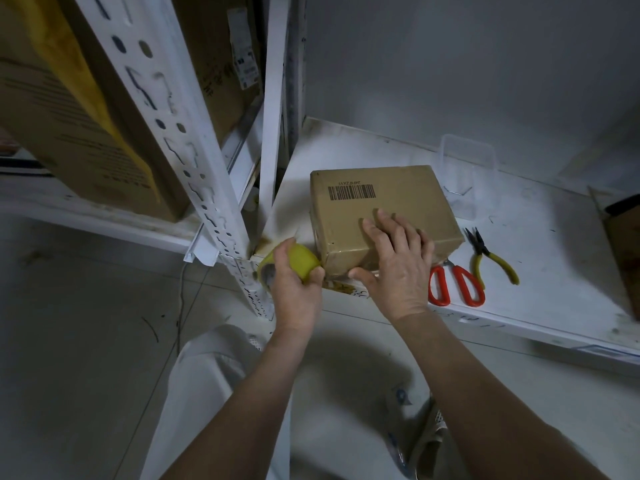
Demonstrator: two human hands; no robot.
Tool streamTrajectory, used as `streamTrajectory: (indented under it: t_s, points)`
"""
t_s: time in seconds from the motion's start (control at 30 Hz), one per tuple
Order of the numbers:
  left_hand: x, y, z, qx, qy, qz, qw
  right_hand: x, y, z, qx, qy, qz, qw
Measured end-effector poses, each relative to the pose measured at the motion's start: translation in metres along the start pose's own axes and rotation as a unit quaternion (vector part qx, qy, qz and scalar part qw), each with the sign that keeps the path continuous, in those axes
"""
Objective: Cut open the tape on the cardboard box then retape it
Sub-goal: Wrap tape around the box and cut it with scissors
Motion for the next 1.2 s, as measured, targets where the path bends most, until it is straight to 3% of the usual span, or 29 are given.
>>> streamTrajectory:
  t_s: [0.17, 0.23, 0.37, 0.43, 0.57, 0.73, 0.8, 0.83, 0.93, 0.97, 1.03, 1.2]
  points:
    - [-0.001, 0.013, -0.003, -0.086, 0.067, 0.038, 0.993, 0.005, 0.001, -0.004, 0.004, -0.025, -0.063, 0.998]
    - [0.000, 0.018, -0.004, -0.070, 0.068, 0.055, 0.994, 0.008, 0.006, -0.005, 0.019, -0.043, -0.063, 0.997]
    - [0.004, 0.025, -0.005, -0.042, 0.074, 0.064, 0.994, 0.013, 0.036, -0.025, 0.096, -0.074, 0.071, 0.990]
    - [0.004, 0.026, -0.006, -0.047, 0.103, 0.049, 0.992, 0.014, 0.044, -0.023, 0.082, -0.132, 0.095, 0.983]
    - [-0.001, 0.023, -0.012, -0.021, 0.131, 0.016, 0.991, 0.006, 0.051, 0.047, 0.057, -0.407, 0.139, 0.901]
    - [-0.017, 0.014, -0.015, -0.032, 0.150, -0.037, 0.988, -0.017, 0.058, 0.090, 0.065, -0.533, 0.180, 0.824]
    - [-0.027, 0.013, -0.019, -0.057, 0.193, -0.046, 0.978, -0.026, 0.046, 0.082, 0.128, -0.560, 0.107, 0.811]
    - [-0.034, 0.011, -0.022, -0.056, 0.220, -0.057, 0.972, -0.031, 0.031, 0.071, 0.184, -0.562, 0.017, 0.806]
    - [-0.059, -0.007, -0.035, 0.007, 0.227, -0.148, 0.963, -0.065, 0.000, 0.023, 0.304, -0.514, -0.308, 0.741]
    - [-0.067, -0.014, -0.036, 0.019, 0.225, -0.176, 0.958, -0.074, -0.003, 0.013, 0.322, -0.480, -0.365, 0.730]
    - [-0.078, -0.028, -0.036, 0.031, 0.223, -0.217, 0.950, -0.083, -0.006, 0.013, 0.341, -0.456, -0.375, 0.732]
    - [-0.085, -0.057, -0.023, 0.036, 0.194, -0.272, 0.942, -0.071, -0.001, 0.044, 0.372, -0.466, -0.236, 0.767]
Point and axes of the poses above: each hand's wrist, its own x-axis towards the middle knuckle, its own y-axis out of the back of the hand, z = x × y, the point moved 7 cm from there along x, towards the middle knuckle, and after that the axes turned 15 degrees about z, right-handed, at the moved point
